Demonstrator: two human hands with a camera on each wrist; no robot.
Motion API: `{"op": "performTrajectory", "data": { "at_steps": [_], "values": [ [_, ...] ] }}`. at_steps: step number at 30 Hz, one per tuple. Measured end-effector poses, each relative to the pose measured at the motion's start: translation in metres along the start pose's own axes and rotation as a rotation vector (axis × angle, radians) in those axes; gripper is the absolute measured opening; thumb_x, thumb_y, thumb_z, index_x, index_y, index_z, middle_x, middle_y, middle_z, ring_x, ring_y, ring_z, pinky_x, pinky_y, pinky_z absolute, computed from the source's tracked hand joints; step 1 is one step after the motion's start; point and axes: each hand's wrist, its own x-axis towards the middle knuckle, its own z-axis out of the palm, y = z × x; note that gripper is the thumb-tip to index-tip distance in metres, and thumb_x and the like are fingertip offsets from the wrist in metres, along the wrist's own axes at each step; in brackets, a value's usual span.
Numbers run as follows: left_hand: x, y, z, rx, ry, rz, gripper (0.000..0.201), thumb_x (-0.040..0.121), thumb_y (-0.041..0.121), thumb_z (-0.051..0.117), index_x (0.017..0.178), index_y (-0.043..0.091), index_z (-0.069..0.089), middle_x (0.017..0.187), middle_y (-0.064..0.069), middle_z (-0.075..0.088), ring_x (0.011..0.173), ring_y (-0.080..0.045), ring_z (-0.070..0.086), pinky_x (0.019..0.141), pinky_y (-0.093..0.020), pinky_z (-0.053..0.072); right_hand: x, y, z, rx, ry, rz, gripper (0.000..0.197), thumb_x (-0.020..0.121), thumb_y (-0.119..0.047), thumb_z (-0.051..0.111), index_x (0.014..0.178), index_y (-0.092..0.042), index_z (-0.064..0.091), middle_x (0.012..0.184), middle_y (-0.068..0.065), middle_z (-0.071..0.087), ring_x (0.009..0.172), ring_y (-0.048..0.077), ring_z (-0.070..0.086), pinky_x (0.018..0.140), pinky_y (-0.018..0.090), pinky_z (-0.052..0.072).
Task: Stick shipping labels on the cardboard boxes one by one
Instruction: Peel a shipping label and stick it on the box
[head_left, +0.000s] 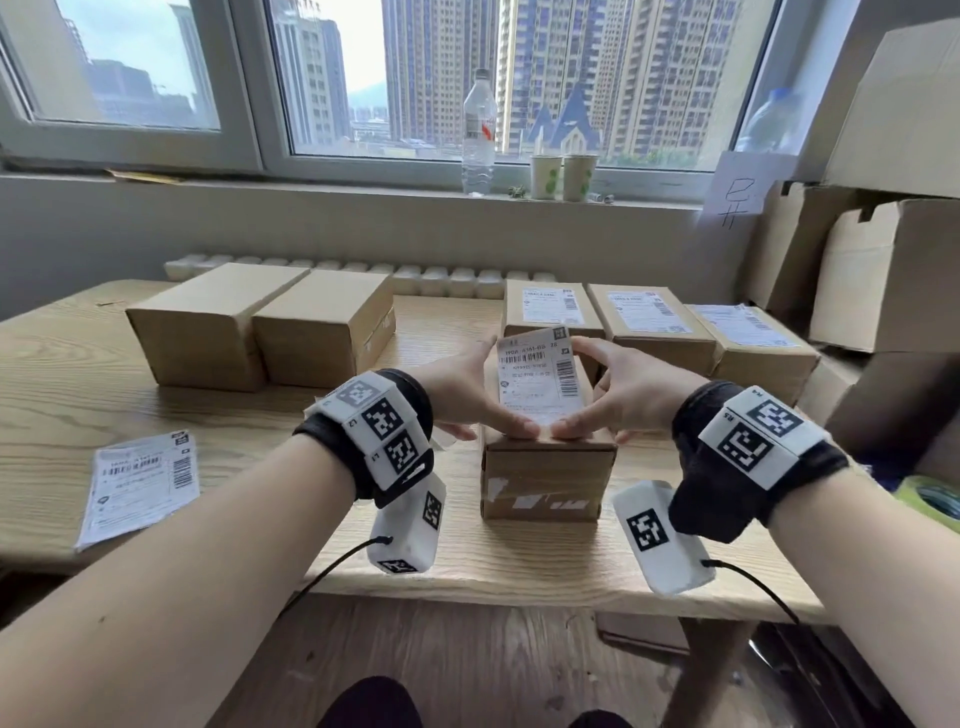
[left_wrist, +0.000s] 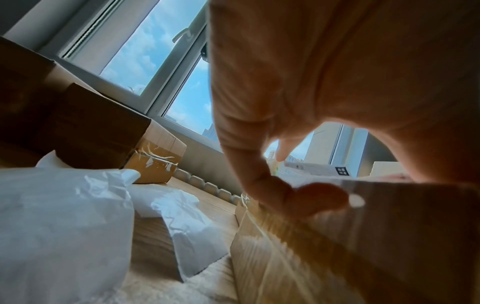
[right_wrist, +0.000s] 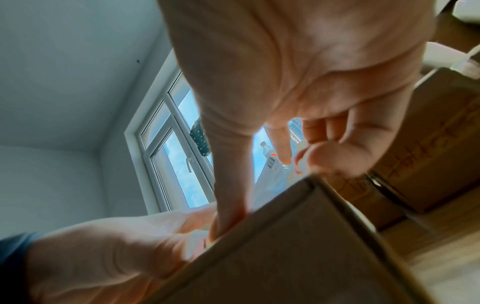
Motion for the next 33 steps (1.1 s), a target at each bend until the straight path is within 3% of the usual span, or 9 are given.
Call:
{"op": "performTrajectory", "data": {
  "at_steps": [4,8,10,13,17,21,23,26,33],
  "values": [
    [0.003,-0.003,-0.006,-0.014,-0.052,-0.037,0.118,0.071,0.021,0.078,0.148,0.033,-0.011,0.153,-0.008,0.024,0.125,-0.023,0.043,0.069,-0.027,0.053,0.006,0.008,-0.010,0.071,-0.080,0.048,0.113,0.067,-0.007,0.081,0.150,-0.032,0.009,0.081,-0.004,0.053,0.072,0.013,0.060,0.050,0.020,0.049],
    [0.011,-0.003,-0.011,0.032,-0.082,-0.024,0.123,0.068,0.024,0.080,0.148,0.030,-0.013,0.154,-0.008,0.023,0.134,-0.025,0.036,0.094,-0.038,0.047,0.008,0.014,-0.013,0.123,-0.122,0.110,0.114,0.063,-0.012,0.083,0.150,-0.032,0.012,0.113,0.005,0.057,0.099,0.019,0.059,0.074,0.031,0.056],
    [0.013,0.001,-0.013,0.077,-0.104,0.024,0.134,0.052,0.040,0.085,0.149,0.028,-0.007,0.150,-0.003,0.032,0.136,-0.022,0.032,0.109,-0.038,0.031,0.014,0.013,-0.014,0.003,-0.097,0.071,0.129,0.048,-0.028,0.088,0.150,-0.031,0.008,0.143,0.007,0.042,0.124,0.022,0.048,0.102,0.040,0.044],
    [0.016,0.007,-0.011,0.082,-0.147,0.078,0.148,0.025,0.052,0.079,0.148,0.021,0.005,0.135,0.002,0.045,0.124,-0.015,0.041,0.107,-0.027,0.028,0.024,0.008,-0.014,-0.100,-0.064,0.019,0.132,0.049,-0.037,0.089,0.151,-0.028,0.005,0.155,0.000,0.025,0.140,0.020,0.028,0.116,0.039,0.022],
    [0.029,0.004,-0.010,0.003,-0.079,0.053,0.118,0.065,0.020,0.080,0.150,0.013,-0.002,0.138,-0.003,0.043,0.110,-0.009,0.043,0.098,-0.019,0.031,0.041,0.005,-0.011,-0.089,-0.099,0.020,0.124,0.051,-0.039,0.089,0.150,-0.021,0.016,0.148,-0.004,0.038,0.138,0.020,0.034,0.113,0.034,0.026],
    [0.045,-0.006,-0.015,-0.030,-0.065,0.012,0.082,0.068,0.024,0.080,0.138,0.018,0.036,0.116,0.002,0.058,0.111,-0.018,0.056,0.098,-0.039,0.048,0.048,0.007,-0.010,-0.034,-0.149,-0.002,0.077,0.062,-0.029,0.085,0.130,-0.020,0.050,0.111,-0.005,0.066,0.103,0.010,0.059,0.082,0.019,0.042],
    [0.051,-0.008,-0.016,-0.058,-0.047,0.010,0.058,0.069,0.027,0.080,0.119,0.020,0.051,0.108,0.003,0.063,0.106,-0.017,0.060,0.091,-0.042,0.053,0.050,0.010,-0.011,-0.042,-0.091,-0.013,0.073,0.062,-0.033,0.084,0.128,-0.022,0.053,0.108,-0.009,0.066,0.099,0.007,0.059,0.086,0.020,0.044],
    [0.058,-0.009,-0.017,-0.089,0.000,0.010,0.044,0.071,0.029,0.079,0.107,0.019,0.056,0.100,0.005,0.063,0.098,-0.014,0.062,0.081,-0.035,0.057,0.055,0.012,-0.012,-0.082,0.011,-0.008,0.080,0.060,-0.041,0.084,0.131,-0.019,0.052,0.117,-0.007,0.063,0.106,0.011,0.057,0.099,0.025,0.041],
    [0.075,-0.012,-0.016,-0.061,0.145,0.000,0.036,0.076,0.042,0.072,0.099,0.018,0.057,0.101,0.002,0.062,0.095,-0.013,0.061,0.065,-0.027,0.057,0.065,0.014,-0.017,-0.140,0.102,-0.034,0.051,0.071,-0.045,0.075,0.114,-0.019,0.063,0.108,-0.004,0.065,0.091,0.012,0.060,0.084,0.029,0.051]
  ]
}}
